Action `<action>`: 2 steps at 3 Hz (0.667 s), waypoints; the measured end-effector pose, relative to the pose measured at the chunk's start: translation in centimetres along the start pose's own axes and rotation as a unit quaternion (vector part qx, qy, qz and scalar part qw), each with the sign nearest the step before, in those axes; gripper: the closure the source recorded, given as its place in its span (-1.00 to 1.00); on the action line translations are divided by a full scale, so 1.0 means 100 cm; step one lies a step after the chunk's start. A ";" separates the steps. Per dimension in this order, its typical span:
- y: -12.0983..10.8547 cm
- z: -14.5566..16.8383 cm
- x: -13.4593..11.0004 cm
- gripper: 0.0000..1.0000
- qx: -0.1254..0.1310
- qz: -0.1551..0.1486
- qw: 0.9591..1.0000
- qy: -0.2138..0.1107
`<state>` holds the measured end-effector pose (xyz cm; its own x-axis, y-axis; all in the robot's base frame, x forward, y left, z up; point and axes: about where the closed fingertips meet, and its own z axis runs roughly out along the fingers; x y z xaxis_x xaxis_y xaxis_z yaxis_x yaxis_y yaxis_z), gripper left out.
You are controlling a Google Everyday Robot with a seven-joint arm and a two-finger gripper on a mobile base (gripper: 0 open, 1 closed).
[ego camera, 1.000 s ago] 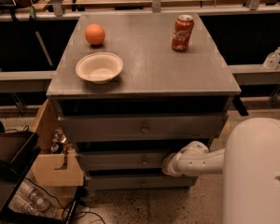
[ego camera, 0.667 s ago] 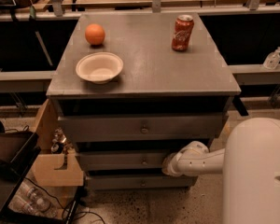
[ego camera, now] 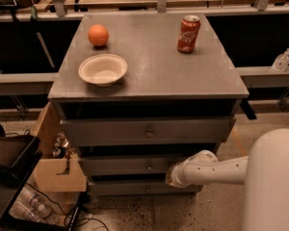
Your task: Close middle drawer
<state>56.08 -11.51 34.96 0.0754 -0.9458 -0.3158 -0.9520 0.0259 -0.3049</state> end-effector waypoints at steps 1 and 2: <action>0.008 -0.051 0.012 1.00 -0.016 0.015 1.000 0.007; -0.001 -0.135 0.029 1.00 0.011 0.040 0.999 0.015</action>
Offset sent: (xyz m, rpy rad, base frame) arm -0.0653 -0.1547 0.2392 -0.0013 -0.0764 -0.2249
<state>52.37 -18.61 46.24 -0.0103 -0.9498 -0.3128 -0.9477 0.1091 -0.3001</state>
